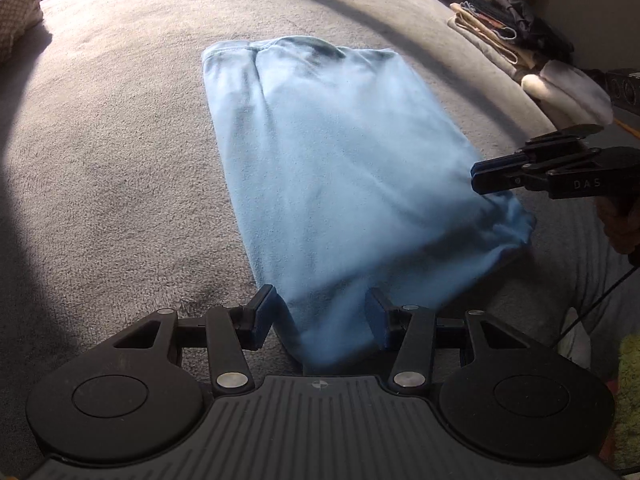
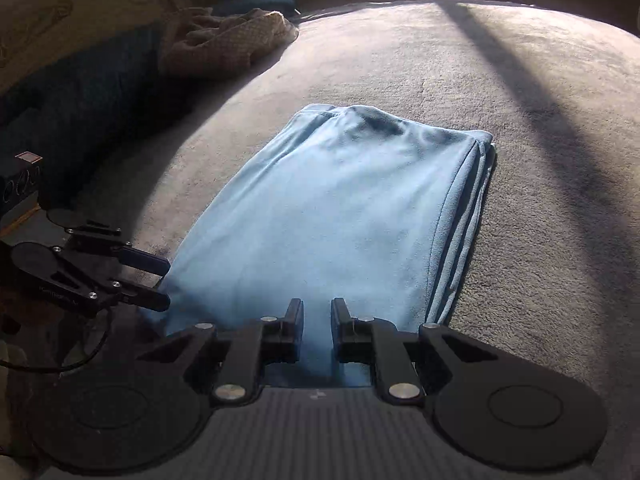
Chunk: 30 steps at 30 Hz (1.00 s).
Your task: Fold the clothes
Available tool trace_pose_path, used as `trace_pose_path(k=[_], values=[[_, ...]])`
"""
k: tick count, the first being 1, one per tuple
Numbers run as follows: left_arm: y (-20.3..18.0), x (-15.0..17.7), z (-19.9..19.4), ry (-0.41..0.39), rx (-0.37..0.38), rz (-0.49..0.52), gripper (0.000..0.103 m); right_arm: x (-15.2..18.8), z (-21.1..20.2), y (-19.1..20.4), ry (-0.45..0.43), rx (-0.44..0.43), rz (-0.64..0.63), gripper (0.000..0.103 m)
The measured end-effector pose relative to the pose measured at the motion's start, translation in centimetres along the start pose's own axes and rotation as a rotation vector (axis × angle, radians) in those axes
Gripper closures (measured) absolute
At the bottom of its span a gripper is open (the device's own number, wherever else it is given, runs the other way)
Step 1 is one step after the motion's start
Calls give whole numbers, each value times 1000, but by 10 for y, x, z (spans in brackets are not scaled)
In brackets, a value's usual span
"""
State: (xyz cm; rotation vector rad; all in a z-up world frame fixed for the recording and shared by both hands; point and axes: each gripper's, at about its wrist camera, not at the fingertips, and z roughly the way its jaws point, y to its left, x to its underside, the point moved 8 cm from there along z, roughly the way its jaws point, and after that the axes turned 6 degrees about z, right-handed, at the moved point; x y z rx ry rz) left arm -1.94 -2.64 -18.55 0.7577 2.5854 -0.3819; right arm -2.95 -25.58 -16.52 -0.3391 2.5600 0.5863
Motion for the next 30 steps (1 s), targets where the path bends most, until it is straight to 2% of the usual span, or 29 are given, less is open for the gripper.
trace_pose_path(k=[2, 6, 9, 13, 15, 18, 21, 24, 30], values=[[1, 3, 2, 24, -19, -17, 54, 16, -5, -21, 16, 85, 23, 89], [0, 1, 0, 33, -42, -36, 54, 21, -29, -41, -27, 184, 71, 87], [-4, 2, 2, 52, -64, -32, 54, 15, -44, -17, -89, 119, 10, 87], [-9, 1, 4, 71, -102, -9, 54, 22, -34, 14, -55, 30, -74, 87], [-11, 1, 4, 82, -123, -3, 53, 34, -25, 6, -8, 78, -77, 87], [-12, 2, 3, 103, -156, -7, 47, 48, -19, -10, 46, 156, -62, 87], [-16, 3, 3, 124, -197, 26, 40, 33, -44, -13, -11, 143, 2, 87], [-22, 2, 4, 133, -206, 56, 39, 12, -58, 0, -76, 99, 22, 87], [-30, 2, 2, 154, -210, 57, 37, -8, -34, 33, -100, 64, 14, 87]])
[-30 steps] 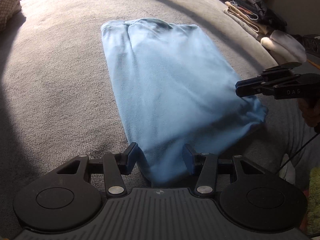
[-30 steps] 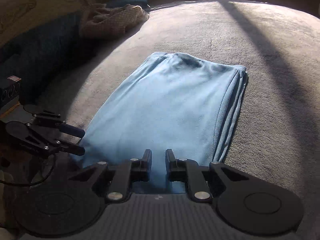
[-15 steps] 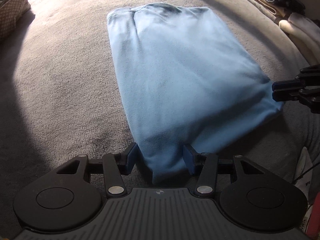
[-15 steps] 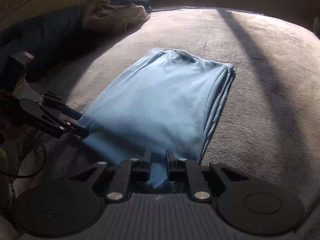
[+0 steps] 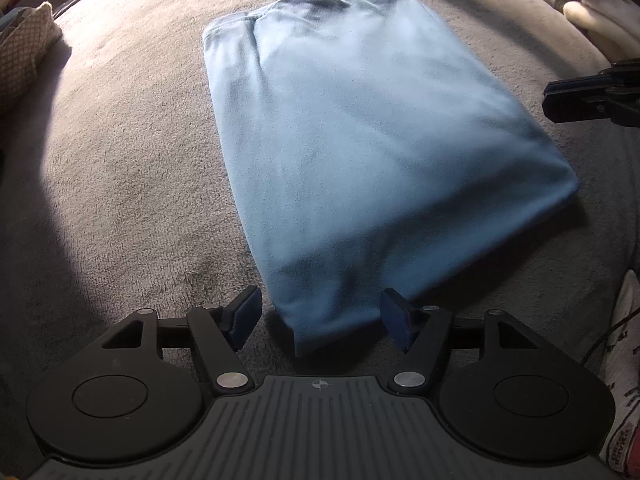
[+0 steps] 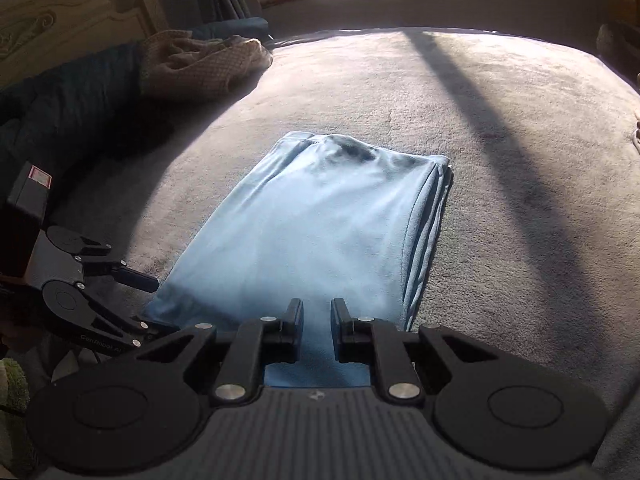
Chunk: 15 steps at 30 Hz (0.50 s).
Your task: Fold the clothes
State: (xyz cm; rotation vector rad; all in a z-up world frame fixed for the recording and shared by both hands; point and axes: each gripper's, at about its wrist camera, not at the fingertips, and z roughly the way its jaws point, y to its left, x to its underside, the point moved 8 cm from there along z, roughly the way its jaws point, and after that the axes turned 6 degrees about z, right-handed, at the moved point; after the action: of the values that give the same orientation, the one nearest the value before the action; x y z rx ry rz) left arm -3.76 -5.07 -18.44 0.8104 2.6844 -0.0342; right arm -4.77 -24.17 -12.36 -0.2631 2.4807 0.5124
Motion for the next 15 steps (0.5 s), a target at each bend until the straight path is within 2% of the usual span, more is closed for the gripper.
trace_pose_path(k=[6, 8, 11, 15], values=[[-8, -3, 1, 6, -13, -4, 30, 16, 36, 15, 51, 77, -87, 84], [-12, -2, 2, 6, -14, 7, 28, 19, 40, 9, 66, 104, -69, 83], [-15, -1, 3, 19, 5, 18, 28, 23, 38, 0, 77, 98, 5, 82], [-19, -1, 3, 25, 4, 19, 27, 25, 36, -3, 76, 105, 36, 81]])
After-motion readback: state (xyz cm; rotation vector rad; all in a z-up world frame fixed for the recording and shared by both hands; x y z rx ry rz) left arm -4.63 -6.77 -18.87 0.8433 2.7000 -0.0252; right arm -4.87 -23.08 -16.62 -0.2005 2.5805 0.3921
